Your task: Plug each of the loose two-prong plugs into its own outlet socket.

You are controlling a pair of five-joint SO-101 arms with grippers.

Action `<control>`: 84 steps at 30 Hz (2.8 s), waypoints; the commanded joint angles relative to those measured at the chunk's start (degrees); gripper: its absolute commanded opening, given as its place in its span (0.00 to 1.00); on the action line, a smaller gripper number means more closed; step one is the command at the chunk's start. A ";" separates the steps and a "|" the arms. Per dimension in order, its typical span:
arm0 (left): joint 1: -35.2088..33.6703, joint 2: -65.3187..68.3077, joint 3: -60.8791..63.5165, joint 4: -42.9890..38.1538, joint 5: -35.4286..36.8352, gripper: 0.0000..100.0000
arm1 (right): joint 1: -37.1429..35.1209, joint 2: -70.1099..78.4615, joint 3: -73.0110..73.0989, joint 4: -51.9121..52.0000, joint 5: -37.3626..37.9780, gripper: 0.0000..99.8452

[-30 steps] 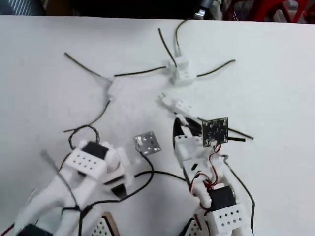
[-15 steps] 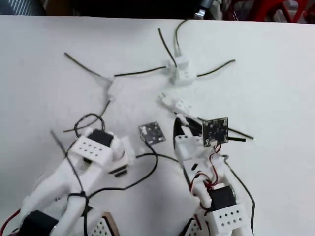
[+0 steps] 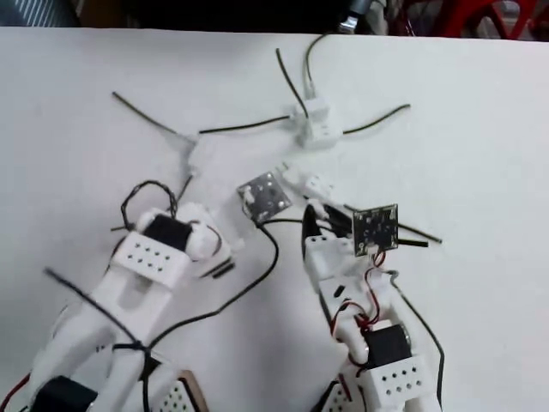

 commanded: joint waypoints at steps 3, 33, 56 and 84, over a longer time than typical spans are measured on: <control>-1.27 3.03 -3.43 -1.93 5.27 0.34 | 0.31 0.13 -2.29 -1.36 -0.18 0.02; 2.51 3.74 3.87 -1.67 -2.46 0.28 | 0.13 0.31 -2.29 -1.36 -0.18 0.02; -3.47 36.18 -22.86 5.01 -3.25 0.28 | 0.22 0.31 -2.20 -1.36 -0.18 0.02; -19.21 17.63 -55.38 36.13 2.20 0.28 | -4.97 0.48 -1.14 -0.22 4.40 0.02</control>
